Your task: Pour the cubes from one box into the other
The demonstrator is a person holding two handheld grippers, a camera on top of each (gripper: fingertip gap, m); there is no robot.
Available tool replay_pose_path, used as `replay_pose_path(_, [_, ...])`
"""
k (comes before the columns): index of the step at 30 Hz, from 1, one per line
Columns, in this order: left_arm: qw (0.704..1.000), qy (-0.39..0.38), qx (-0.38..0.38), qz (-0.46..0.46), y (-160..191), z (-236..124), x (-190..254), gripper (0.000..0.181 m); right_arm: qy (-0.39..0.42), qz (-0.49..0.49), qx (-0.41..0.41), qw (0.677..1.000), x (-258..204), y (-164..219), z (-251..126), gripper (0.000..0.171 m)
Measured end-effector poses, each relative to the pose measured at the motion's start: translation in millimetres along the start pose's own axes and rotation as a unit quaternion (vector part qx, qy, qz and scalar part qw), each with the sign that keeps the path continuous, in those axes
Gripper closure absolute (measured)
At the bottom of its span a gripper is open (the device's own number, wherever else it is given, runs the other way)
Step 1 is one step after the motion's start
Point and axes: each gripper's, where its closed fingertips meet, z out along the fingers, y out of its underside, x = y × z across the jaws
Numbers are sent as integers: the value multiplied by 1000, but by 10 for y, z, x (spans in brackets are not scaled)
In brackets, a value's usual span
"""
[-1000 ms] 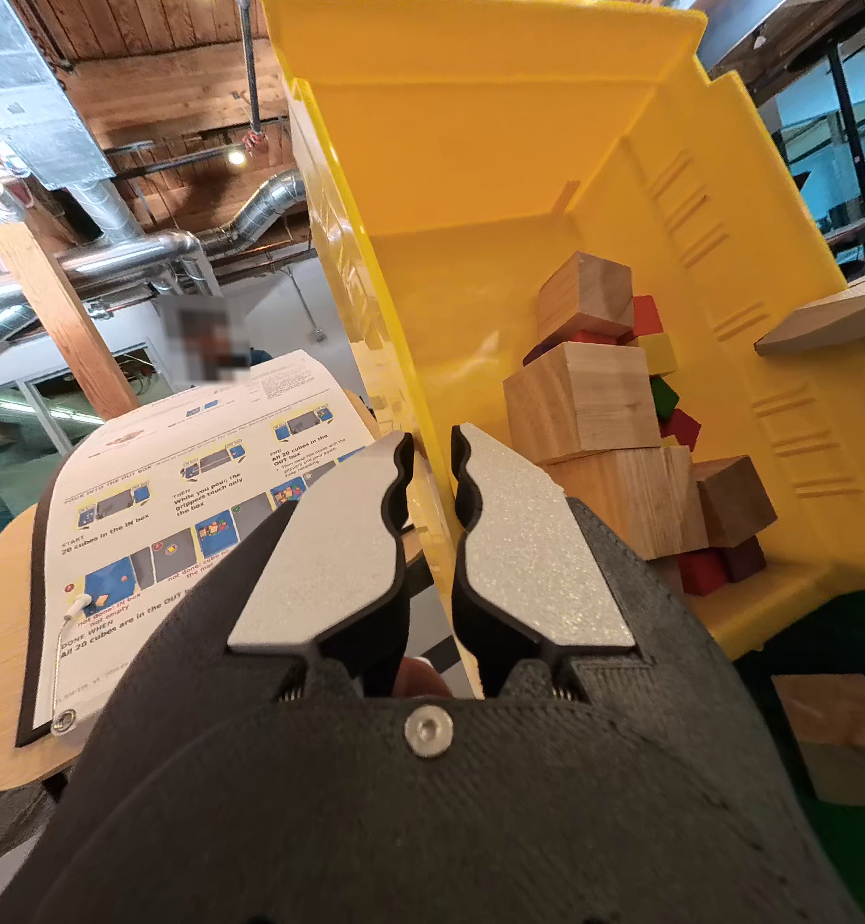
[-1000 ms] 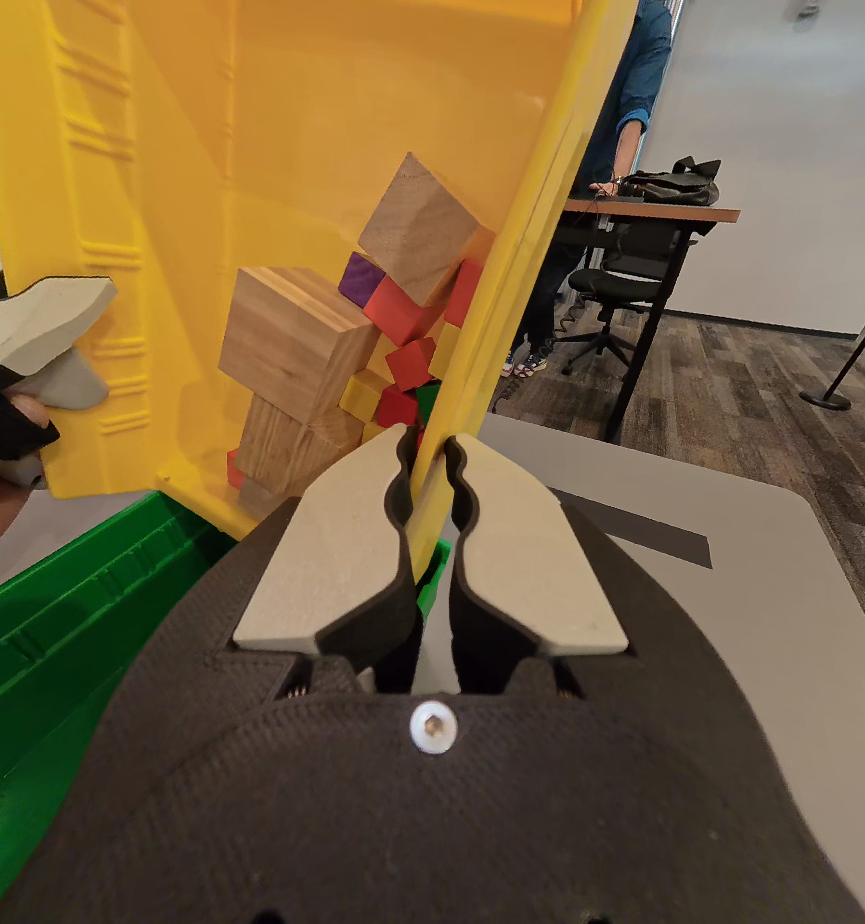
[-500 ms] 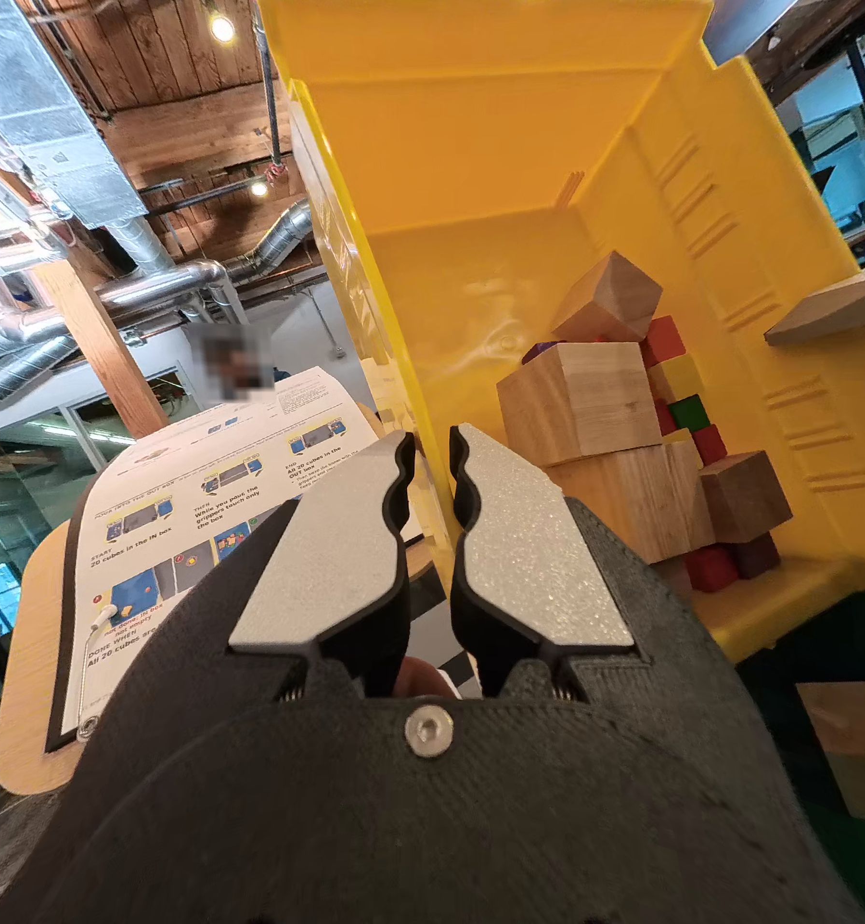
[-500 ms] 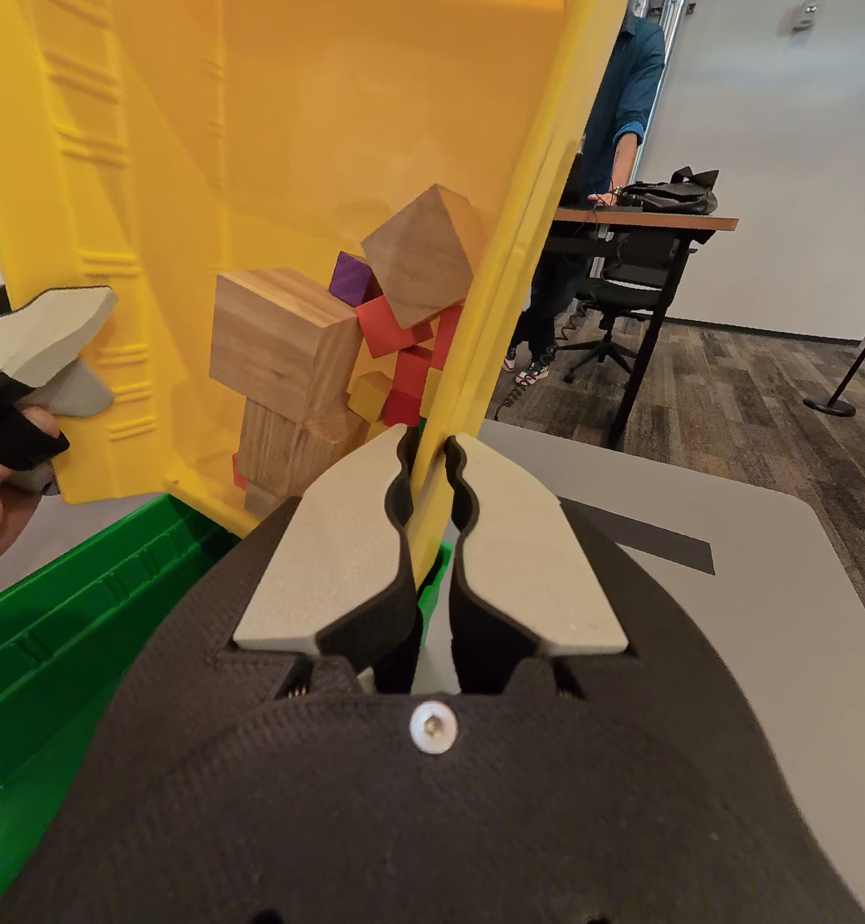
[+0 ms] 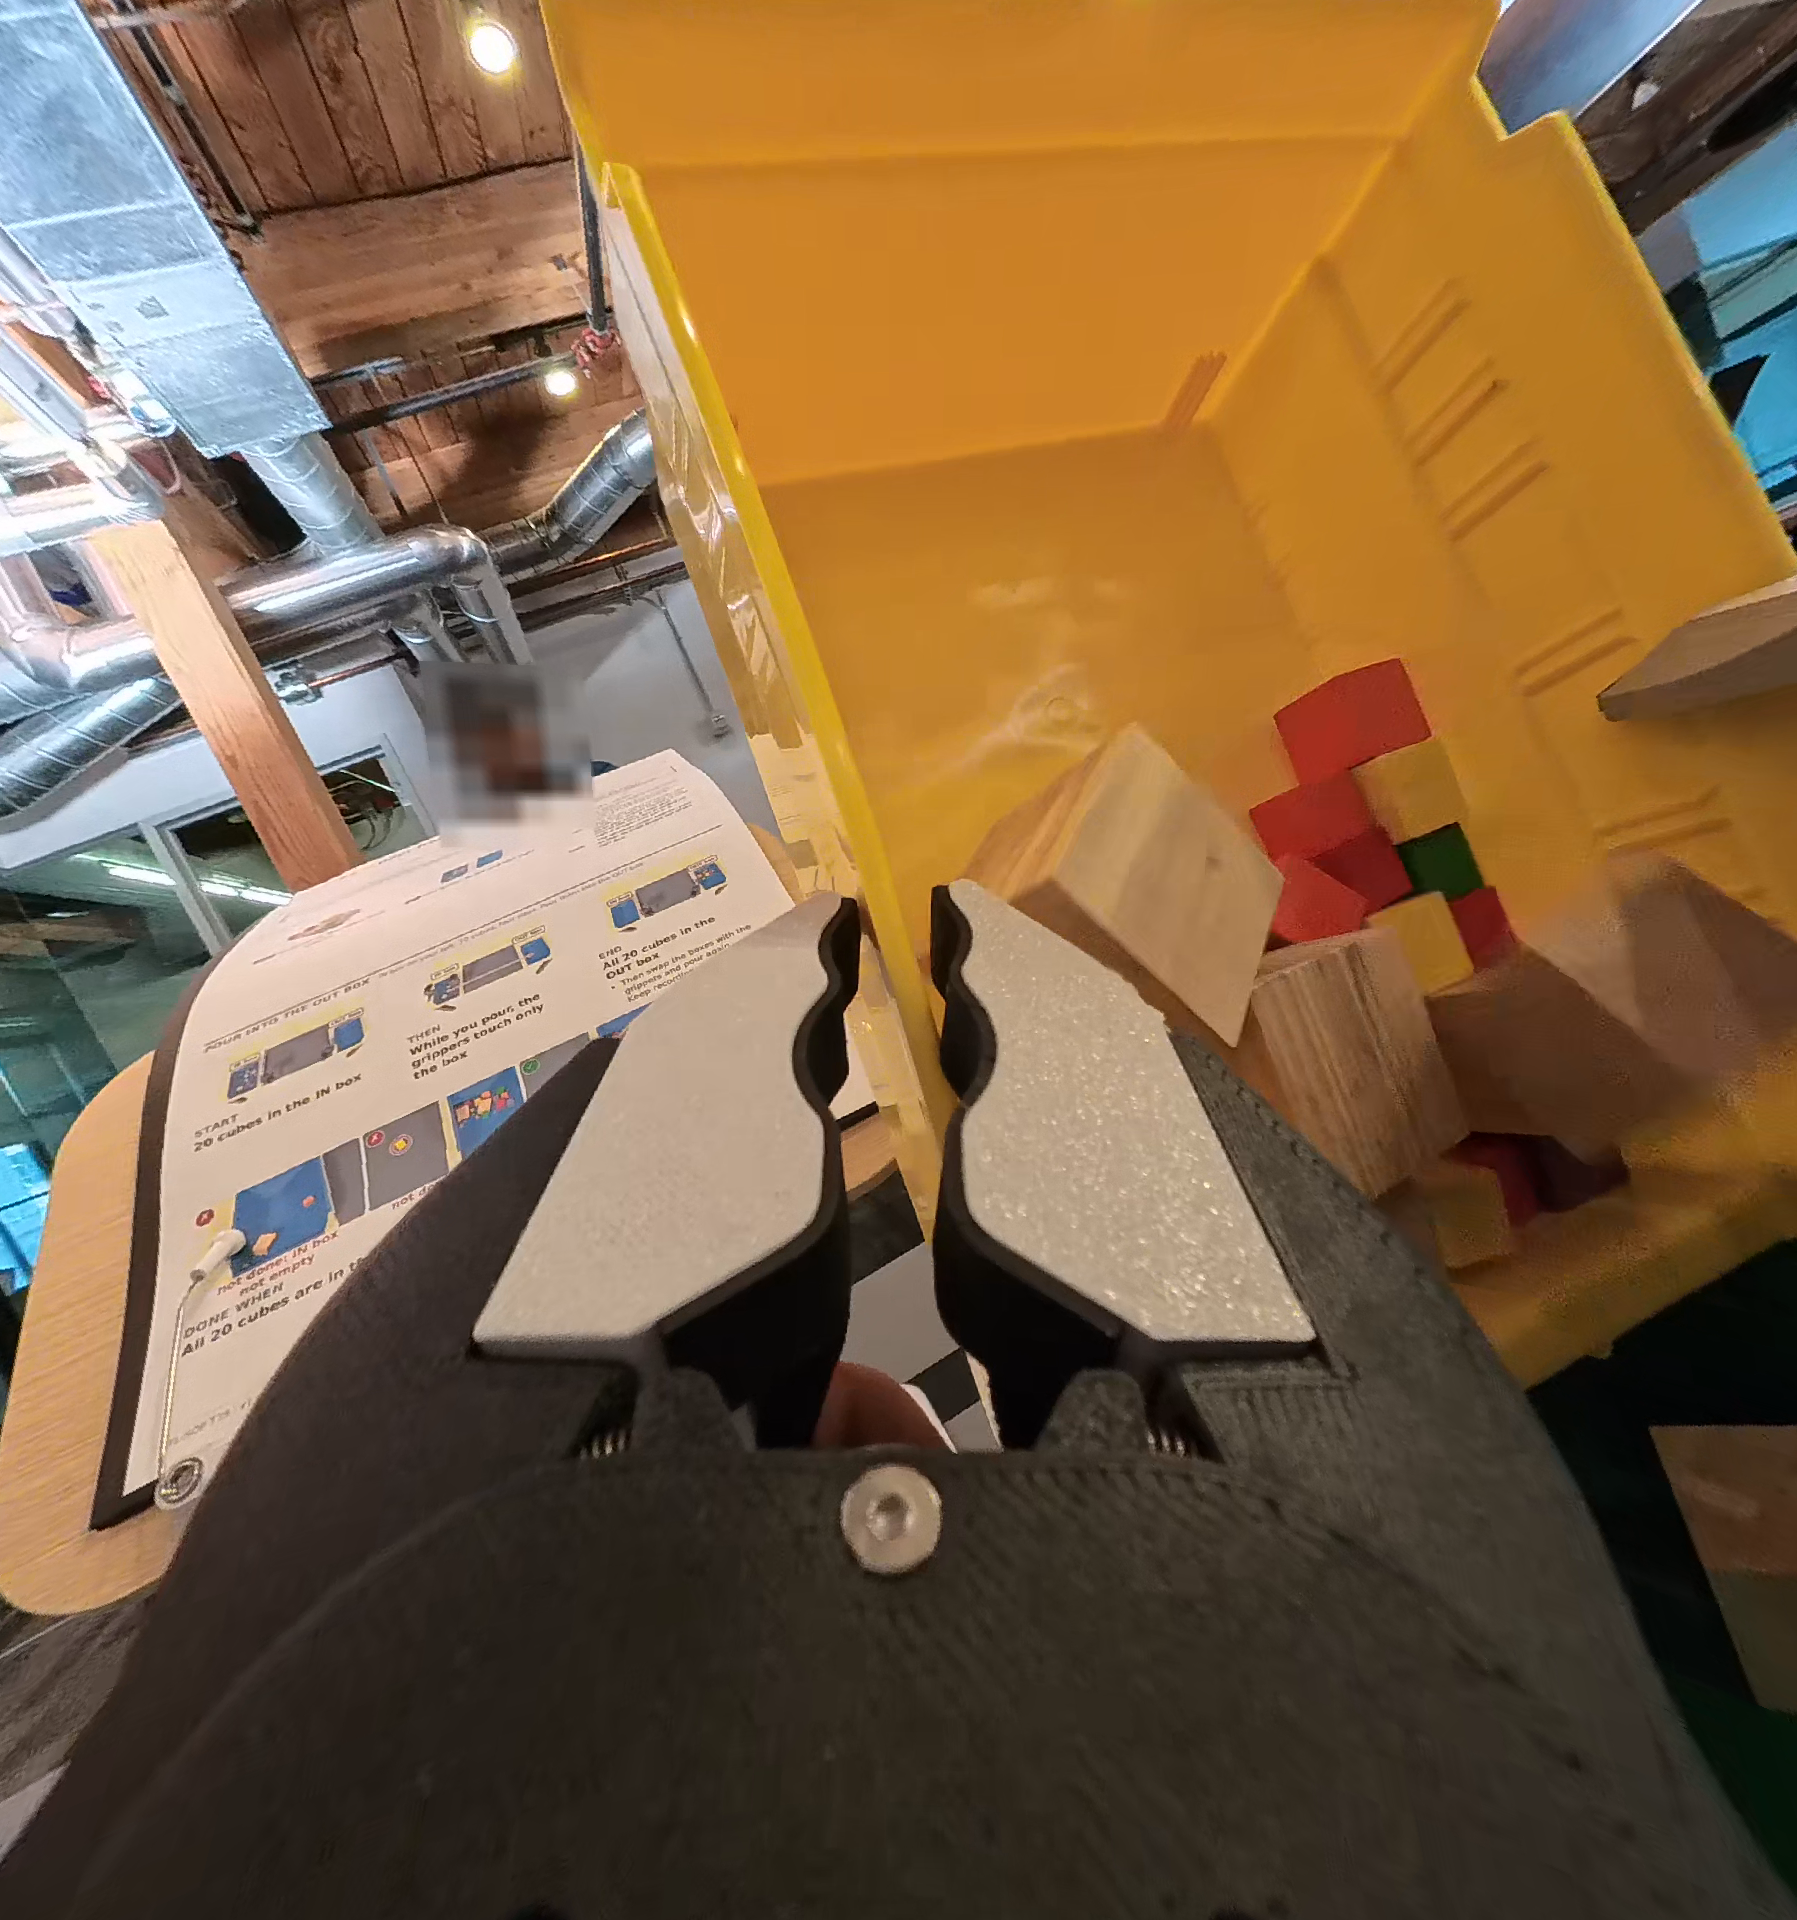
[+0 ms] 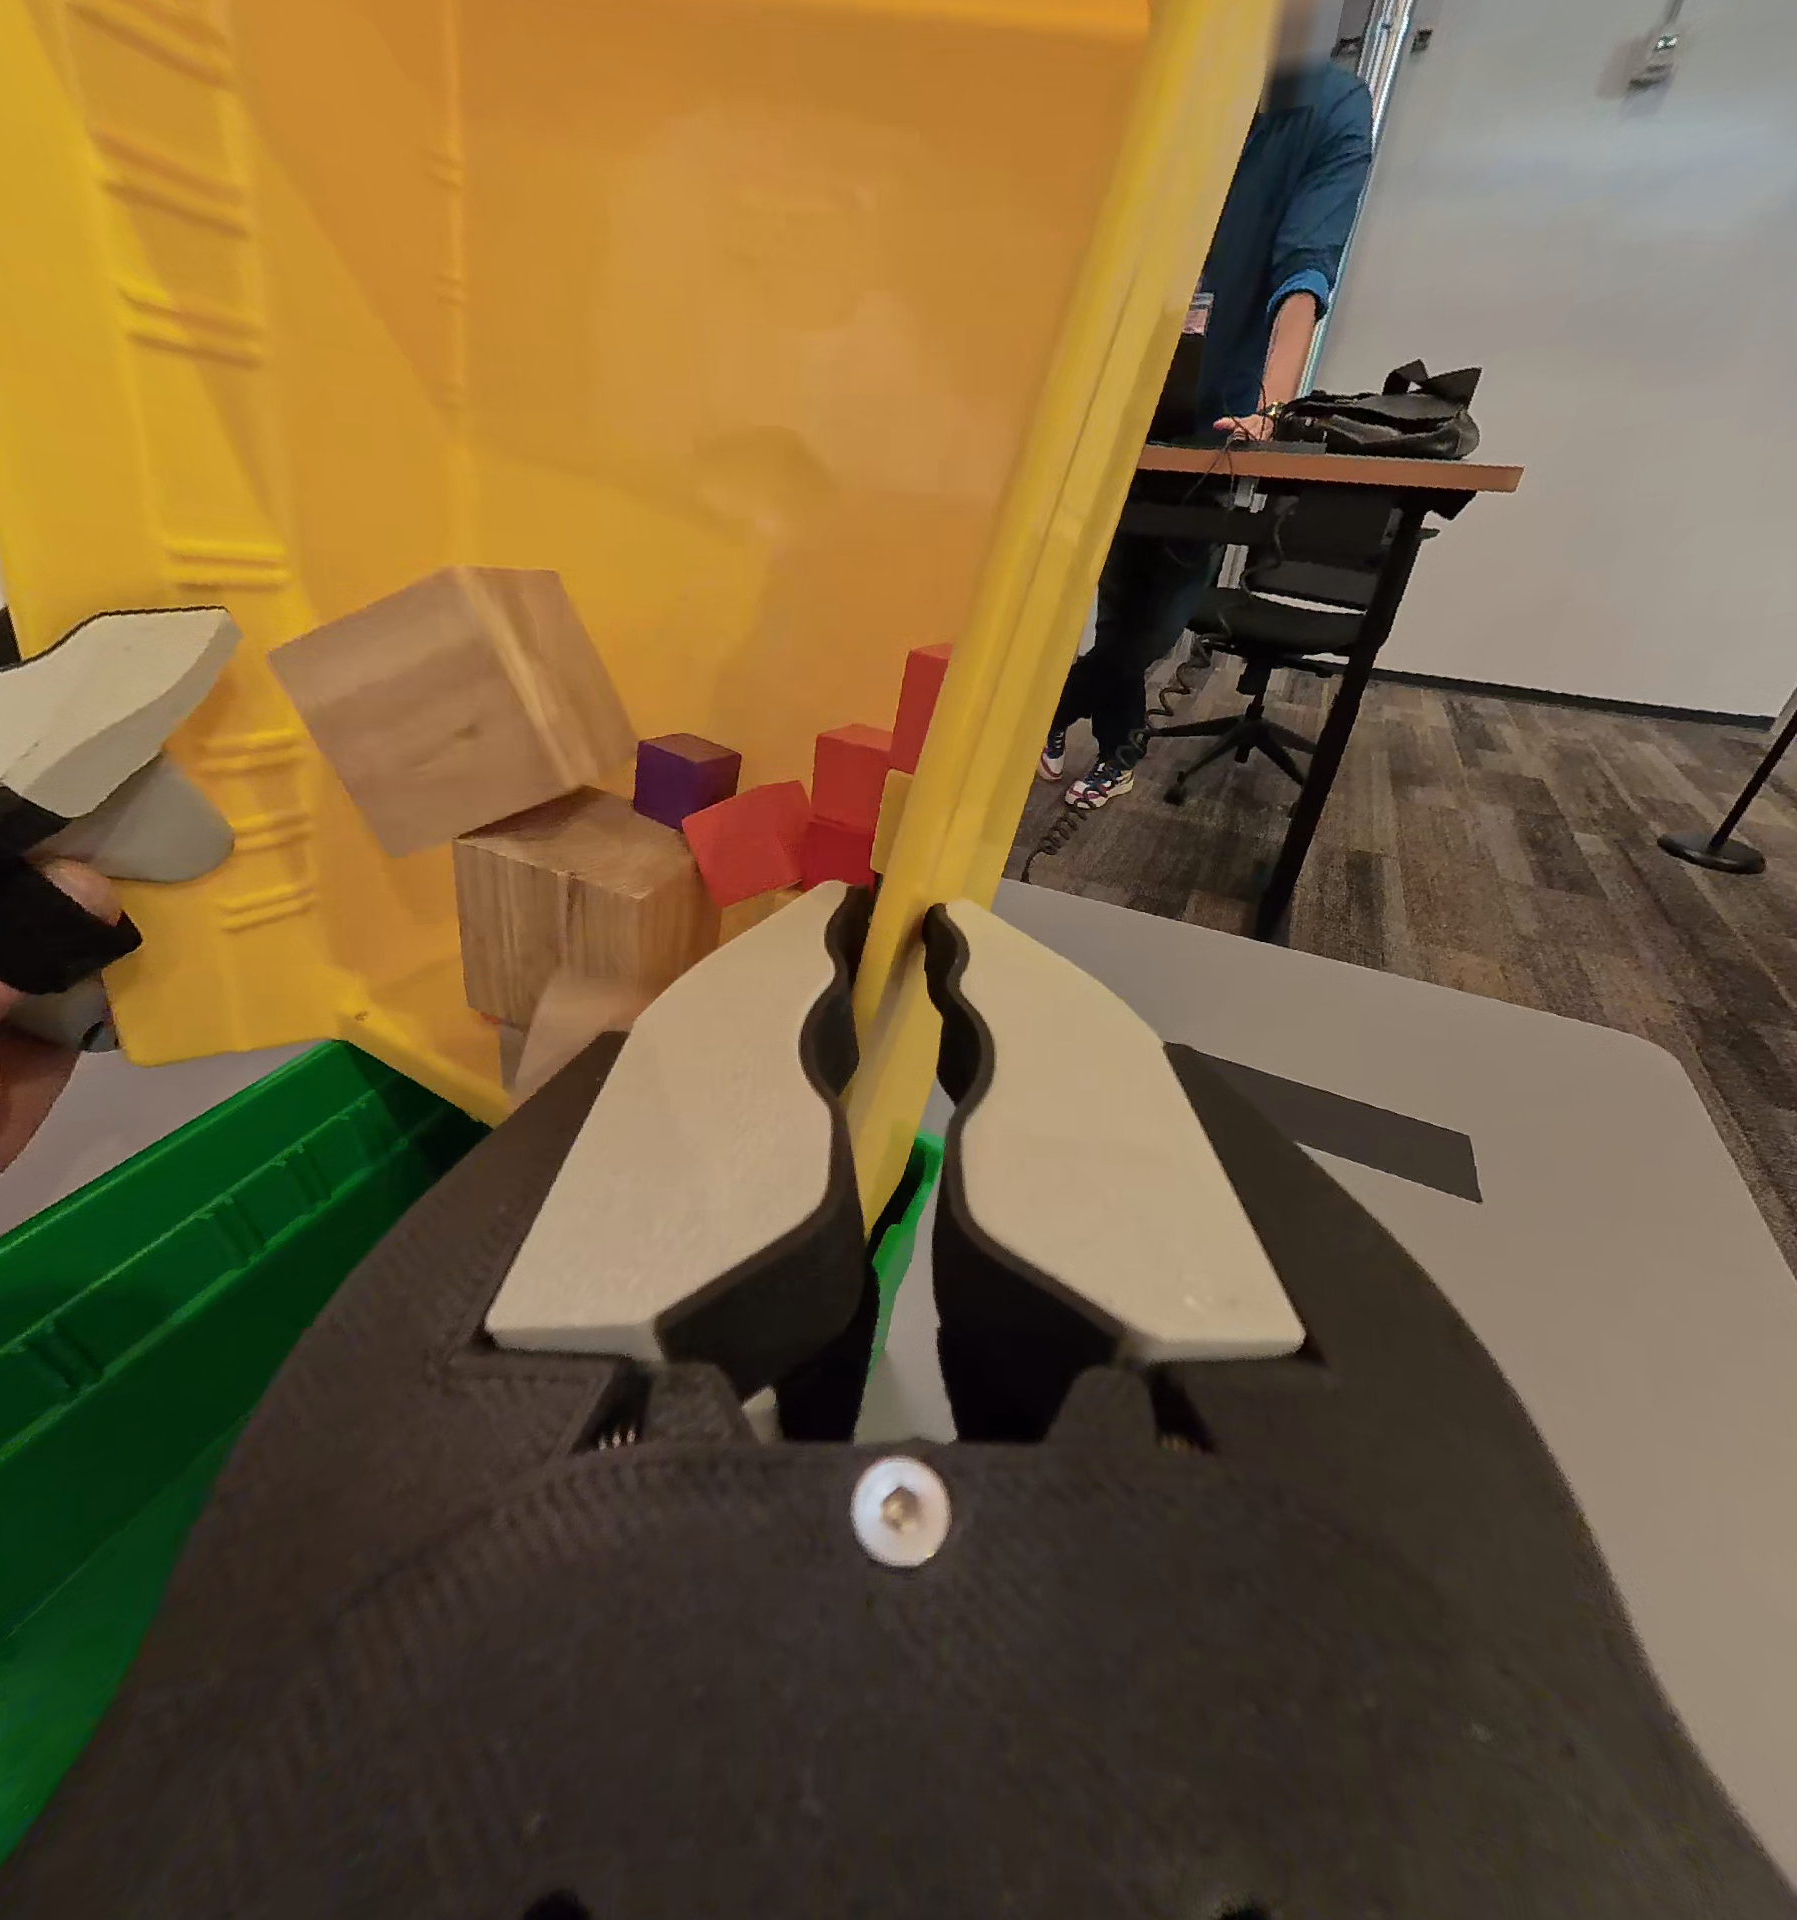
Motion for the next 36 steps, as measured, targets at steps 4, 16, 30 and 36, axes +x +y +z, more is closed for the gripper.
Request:
replay_pose_path(4, [1000, -8, -4, 4, 14, 13, -12, 169, 7, -3, 1, 1000, 0, -15, -3, 166])
replay_pose_path(16, [1000, -13, 10, 7, -23, 11, -14, 169, -4, -3, 23, 1000, 6, -75, -27, 166])
replay_pose_path(30, [998, -25, 45, 26, -82, 96, -87, 170, -13, 7, 52, 999, 15, -220, 13, 164])
replay_pose_path(36, [998, -30, 48, 28, -90, 170, -128, 170, -14, 2, 57, 998, 30, -297, 61, 164])
